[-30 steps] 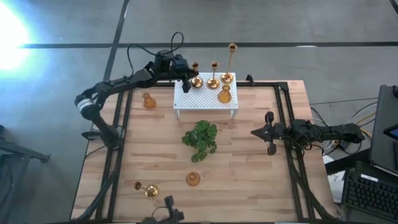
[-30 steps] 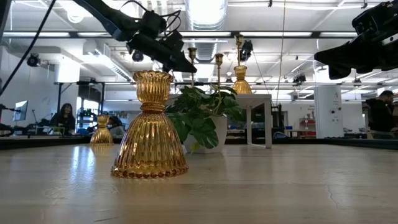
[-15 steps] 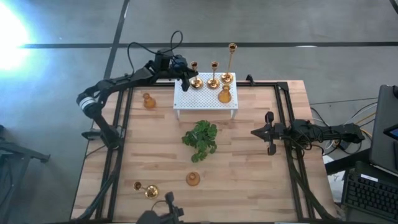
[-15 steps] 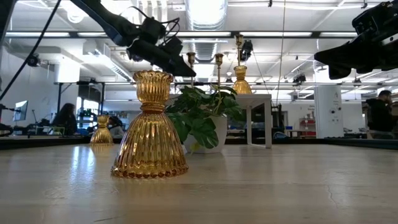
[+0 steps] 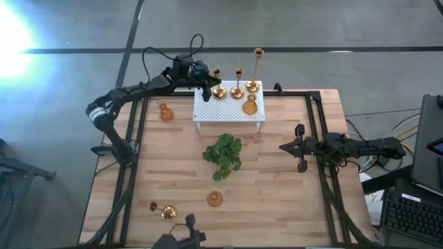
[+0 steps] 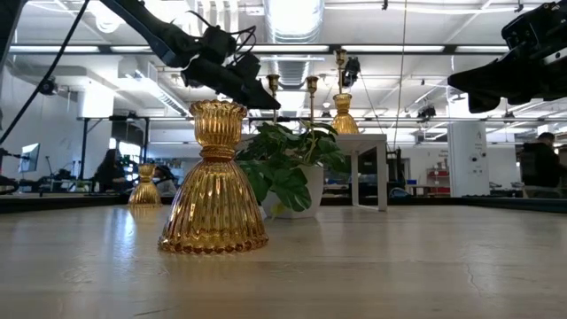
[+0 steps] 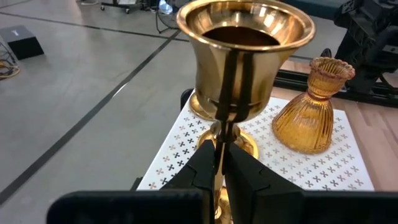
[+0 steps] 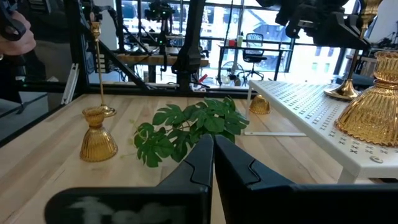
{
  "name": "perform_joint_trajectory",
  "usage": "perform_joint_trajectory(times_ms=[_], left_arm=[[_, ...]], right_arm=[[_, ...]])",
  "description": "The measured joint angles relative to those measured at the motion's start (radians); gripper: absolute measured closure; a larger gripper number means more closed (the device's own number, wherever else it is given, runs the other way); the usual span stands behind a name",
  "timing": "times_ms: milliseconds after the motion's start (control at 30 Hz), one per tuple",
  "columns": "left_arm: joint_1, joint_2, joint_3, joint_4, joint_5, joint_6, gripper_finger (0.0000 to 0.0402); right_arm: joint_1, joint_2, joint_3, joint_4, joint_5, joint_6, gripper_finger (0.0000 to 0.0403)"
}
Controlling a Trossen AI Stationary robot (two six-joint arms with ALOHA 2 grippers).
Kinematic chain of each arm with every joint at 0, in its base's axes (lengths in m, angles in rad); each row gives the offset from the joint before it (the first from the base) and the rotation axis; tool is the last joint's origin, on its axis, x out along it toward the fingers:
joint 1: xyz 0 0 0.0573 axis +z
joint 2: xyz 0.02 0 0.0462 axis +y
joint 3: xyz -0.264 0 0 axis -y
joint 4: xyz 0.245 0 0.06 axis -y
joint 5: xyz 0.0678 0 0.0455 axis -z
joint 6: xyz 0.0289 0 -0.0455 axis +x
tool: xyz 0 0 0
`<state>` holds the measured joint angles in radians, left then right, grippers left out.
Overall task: Pick & Place candle stick holders
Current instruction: Align the small gold candle holder with the other small gold candle holder on the shelf
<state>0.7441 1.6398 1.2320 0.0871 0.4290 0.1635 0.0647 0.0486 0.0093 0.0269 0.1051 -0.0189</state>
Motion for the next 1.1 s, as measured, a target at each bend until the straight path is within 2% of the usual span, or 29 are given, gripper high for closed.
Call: perform_joint_trajectory(times_ms=[1100], left_arm=[[-0.001, 0.005, 0.000, -0.009, -0.026, 0.001, 0.0376]], right_arm=[[0.000, 0.000, 0.000, 0.000, 0.000, 0.000, 0.0394]])
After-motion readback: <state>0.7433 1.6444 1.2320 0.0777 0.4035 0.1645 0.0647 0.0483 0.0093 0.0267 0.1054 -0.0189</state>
